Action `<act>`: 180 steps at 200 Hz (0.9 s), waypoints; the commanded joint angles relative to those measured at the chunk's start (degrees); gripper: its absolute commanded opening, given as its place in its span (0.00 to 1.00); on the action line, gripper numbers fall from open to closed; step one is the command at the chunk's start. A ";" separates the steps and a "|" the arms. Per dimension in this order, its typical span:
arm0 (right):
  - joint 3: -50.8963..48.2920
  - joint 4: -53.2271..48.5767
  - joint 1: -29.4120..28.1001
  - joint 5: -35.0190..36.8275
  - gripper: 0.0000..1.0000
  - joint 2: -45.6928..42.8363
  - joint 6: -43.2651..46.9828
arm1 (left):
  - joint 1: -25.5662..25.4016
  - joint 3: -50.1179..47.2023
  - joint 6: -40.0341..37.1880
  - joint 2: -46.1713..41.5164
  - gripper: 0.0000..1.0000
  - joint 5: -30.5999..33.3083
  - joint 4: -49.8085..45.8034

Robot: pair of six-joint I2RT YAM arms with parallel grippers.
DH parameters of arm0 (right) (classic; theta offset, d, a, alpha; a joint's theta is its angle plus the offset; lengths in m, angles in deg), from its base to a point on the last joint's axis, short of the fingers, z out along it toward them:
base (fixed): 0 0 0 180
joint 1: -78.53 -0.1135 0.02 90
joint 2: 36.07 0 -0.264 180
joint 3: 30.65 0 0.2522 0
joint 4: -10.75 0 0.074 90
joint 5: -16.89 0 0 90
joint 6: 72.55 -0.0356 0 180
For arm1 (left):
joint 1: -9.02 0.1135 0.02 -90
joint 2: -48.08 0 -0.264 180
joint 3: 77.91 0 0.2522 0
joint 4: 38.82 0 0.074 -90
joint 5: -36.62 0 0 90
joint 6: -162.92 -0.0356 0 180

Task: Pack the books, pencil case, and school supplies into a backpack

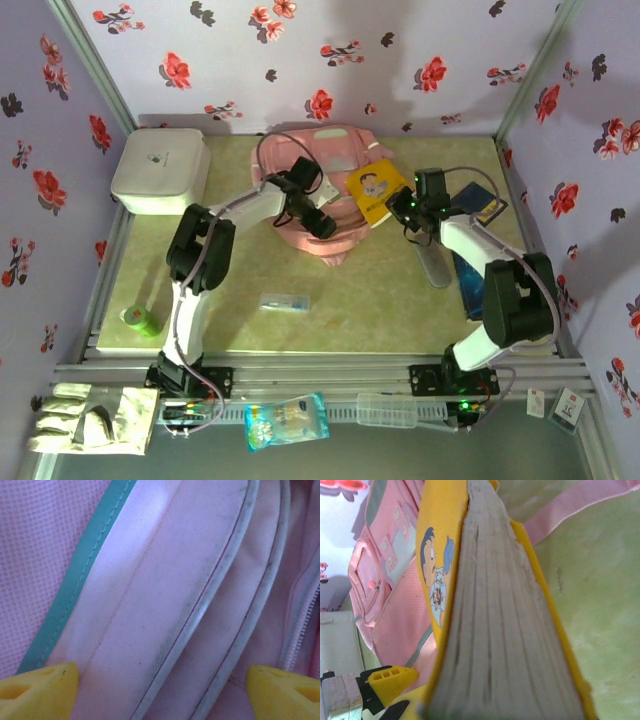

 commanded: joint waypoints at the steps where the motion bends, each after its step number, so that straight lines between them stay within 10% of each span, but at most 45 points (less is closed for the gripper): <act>1: 2.23 0.78 -0.51 -3.79 0.00 2.03 1.01 | -0.20 -3.78 4.18 -3.20 0.85 -0.56 -6.12; 180: 2.52 -2.27 -0.04 1.37 0.00 -10.91 3.83 | -2.30 20.31 -11.87 8.28 0.72 5.51 -18.81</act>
